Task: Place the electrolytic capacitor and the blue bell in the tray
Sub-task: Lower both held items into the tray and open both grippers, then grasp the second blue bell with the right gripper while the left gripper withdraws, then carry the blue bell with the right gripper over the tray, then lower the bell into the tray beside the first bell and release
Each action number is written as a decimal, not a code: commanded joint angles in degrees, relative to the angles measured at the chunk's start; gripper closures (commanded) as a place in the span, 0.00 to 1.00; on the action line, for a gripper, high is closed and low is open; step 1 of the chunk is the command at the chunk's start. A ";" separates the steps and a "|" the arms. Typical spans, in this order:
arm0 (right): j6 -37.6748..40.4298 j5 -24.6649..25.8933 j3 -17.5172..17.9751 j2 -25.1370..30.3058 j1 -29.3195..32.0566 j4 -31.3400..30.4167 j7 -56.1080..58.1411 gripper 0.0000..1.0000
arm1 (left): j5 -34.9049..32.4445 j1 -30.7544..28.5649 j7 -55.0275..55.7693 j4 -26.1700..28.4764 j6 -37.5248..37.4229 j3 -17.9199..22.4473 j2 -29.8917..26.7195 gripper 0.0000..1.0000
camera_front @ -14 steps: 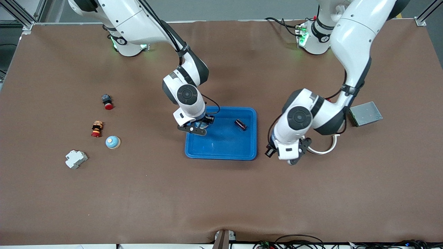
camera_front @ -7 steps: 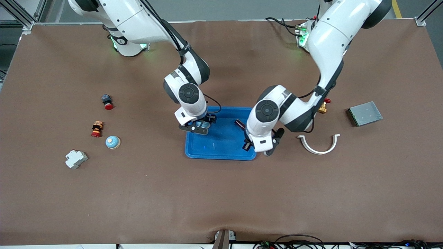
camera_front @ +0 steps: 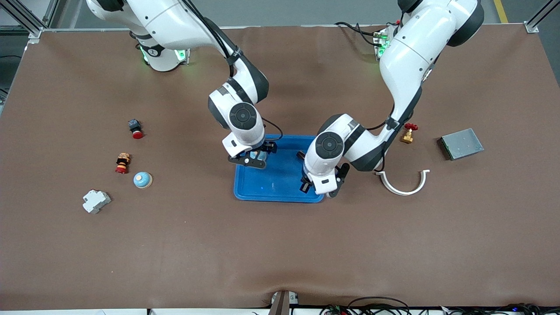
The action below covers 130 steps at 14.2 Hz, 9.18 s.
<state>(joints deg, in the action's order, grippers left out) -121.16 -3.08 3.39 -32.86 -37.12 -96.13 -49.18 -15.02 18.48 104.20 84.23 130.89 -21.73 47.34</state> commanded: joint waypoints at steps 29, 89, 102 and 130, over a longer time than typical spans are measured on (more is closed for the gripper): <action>-15.50 3.68 -0.40 20.23 39.93 -28.41 87.58 0.00 | 6.22 -25.76 -63.64 -4.95 -37.02 0.81 -31.34 0.00; -6.11 5.89 0.48 9.22 30.11 -16.72 56.61 0.97 | 14.32 -21.90 -96.55 4.45 -41.24 12.85 -47.17 0.00; -6.64 -0.09 0.39 0.18 12.70 -2.50 19.85 1.00 | 14.23 -21.90 -96.64 4.54 -41.24 12.94 -47.17 0.00; -6.81 0.44 0.30 -13.46 4.60 12.37 4.44 0.70 | 14.23 -21.99 -96.64 4.54 -41.24 12.94 -47.17 0.00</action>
<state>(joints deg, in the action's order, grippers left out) -128.66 -2.48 4.17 -45.47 -32.23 -85.62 -44.37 -1.99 -3.24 7.69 90.09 90.83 -8.76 -0.26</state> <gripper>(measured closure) 0.348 0.000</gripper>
